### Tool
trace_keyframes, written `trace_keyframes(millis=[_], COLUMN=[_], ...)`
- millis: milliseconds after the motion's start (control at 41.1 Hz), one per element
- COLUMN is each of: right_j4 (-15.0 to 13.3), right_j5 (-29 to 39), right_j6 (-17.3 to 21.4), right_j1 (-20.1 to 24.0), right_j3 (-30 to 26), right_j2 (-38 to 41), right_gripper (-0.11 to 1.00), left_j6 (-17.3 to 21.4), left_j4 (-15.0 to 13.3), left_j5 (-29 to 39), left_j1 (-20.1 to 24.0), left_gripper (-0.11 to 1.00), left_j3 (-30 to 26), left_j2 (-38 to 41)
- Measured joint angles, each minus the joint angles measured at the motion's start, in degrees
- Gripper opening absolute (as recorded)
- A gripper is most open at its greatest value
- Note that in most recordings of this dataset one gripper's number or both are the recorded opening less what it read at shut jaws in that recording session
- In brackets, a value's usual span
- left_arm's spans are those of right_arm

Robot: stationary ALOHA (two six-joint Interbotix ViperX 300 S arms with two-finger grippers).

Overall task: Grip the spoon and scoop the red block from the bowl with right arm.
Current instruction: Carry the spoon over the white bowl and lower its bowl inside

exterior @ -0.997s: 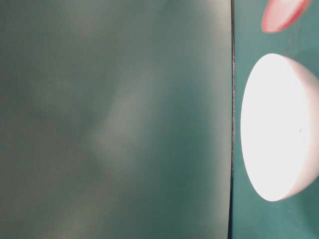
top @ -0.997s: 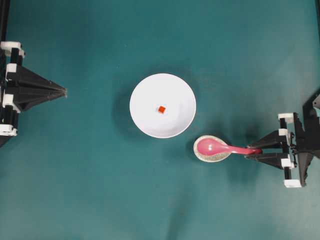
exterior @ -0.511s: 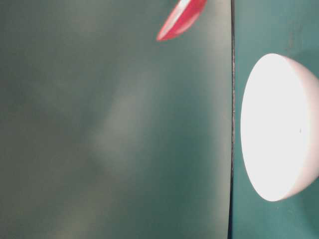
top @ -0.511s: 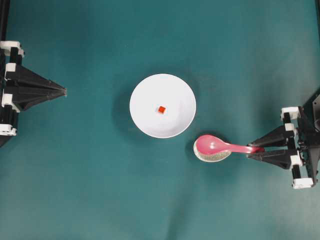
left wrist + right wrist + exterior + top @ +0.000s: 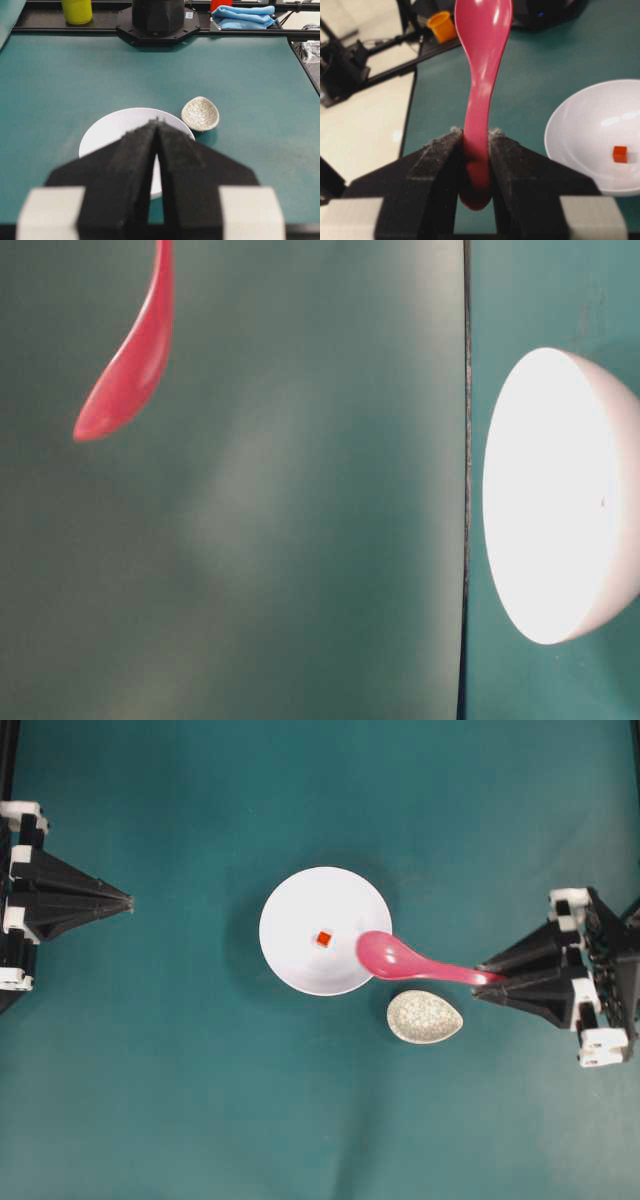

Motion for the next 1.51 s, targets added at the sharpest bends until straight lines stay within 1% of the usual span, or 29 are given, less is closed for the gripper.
trace_keyframes(millis=[268, 413, 584, 730, 851, 948, 1070, 1216, 1313, 1386, 1508], right_j4=[-0.1, -0.1, -0.8, -3.2, -6.9, -11.0, -16.9, -23.3, -27.9, -31.1, -34.7], right_j5=[23.6, 36.0, 47.3, 54.7, 59.9, 63.6, 68.4, 73.7, 77.6, 80.7, 82.4], right_j6=[0.1, 1.1, 4.1, 8.1, 12.8, 16.9, 22.2, 26.5, 28.6, 29.3, 29.4], right_j1=[-13.0, -19.7, -26.2, -29.6, -30.8, -31.1, -31.0, -31.0, -31.0, -31.0, -30.8], right_j3=[-5.8, -9.2, -14.1, -18.2, -21.7, -24.8, -29.2, -34.1, -37.2, -39.2, -41.2], right_j2=[0.6, 2.3, 5.6, 9.9, 14.7, 18.7, 23.6, 28.2, 30.8, 32.8, 34.9], right_gripper=[0.24, 0.24, 0.24, 0.24, 0.24, 0.24, 0.24, 0.24, 0.24, 0.24, 0.24], left_j6=[0.0, 0.0, 0.0, 0.2, 0.2, 0.2, 0.2, 0.2, 0.2, 0.3, 0.3], left_j4=[0.1, 0.1, 0.1, 0.1, 0.1, 0.1, 0.0, 0.1, 0.1, 0.1, 0.1], left_j5=[0.0, 0.2, 0.5, 1.1, 1.8, 2.0, 2.1, 2.2, 2.2, 2.2, 2.2], left_j1=[-0.1, -0.1, -0.1, 0.0, -0.1, -0.1, -0.1, -0.1, -0.1, -0.1, -0.1], left_gripper=[0.00, 0.00, 0.00, 0.00, 0.00, 0.00, 0.00, 0.00, 0.00, 0.00, 0.00], left_j3=[0.0, 0.0, 0.0, 0.0, 0.0, 0.0, 0.0, 0.0, 0.0, 0.0, -0.1], left_j2=[0.0, 0.0, 0.0, 0.0, 0.0, 0.0, 0.0, 0.0, 0.0, 0.0, 0.0])
